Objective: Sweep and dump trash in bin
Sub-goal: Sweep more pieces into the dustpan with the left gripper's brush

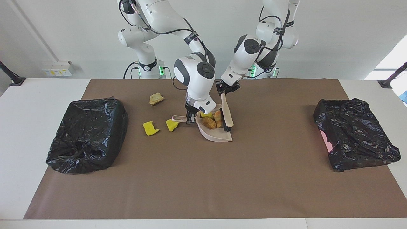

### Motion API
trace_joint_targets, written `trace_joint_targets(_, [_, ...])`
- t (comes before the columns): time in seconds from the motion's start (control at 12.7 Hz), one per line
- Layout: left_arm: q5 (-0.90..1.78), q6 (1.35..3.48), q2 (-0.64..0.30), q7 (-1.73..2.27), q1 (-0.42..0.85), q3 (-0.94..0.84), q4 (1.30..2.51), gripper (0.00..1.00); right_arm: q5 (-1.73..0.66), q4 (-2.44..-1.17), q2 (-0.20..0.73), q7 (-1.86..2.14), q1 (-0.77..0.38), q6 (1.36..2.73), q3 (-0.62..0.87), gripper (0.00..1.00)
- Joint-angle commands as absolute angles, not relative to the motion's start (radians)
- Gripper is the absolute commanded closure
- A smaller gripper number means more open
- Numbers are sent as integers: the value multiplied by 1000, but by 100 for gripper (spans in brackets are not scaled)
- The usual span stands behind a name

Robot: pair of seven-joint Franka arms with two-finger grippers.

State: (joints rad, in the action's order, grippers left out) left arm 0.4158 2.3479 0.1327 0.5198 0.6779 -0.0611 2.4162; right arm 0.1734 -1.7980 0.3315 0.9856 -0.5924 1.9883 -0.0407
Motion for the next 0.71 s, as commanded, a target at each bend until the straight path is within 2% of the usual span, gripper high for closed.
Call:
trace_joint_targets(0.0, [448, 2355, 118, 500, 698, -45, 2405, 100, 115, -1825, 281, 982, -525, 2025, -31, 100])
trace_joint_targets(0.24, [448, 2344, 80, 509, 684, -43, 2384, 100, 51, -1822, 256, 1044, -468, 2023, -31, 100])
trace_joint_targets(0.39, [440, 2292, 42, 505, 655, -34, 2309, 100, 20, -1815, 242, 1093, -434, 2011, -32, 100])
trace_joint_targets(0.63, [387, 2148, 51, 508, 531, -32, 2168, 100, -8, -1812, 229, 1117, -408, 2010, -32, 100])
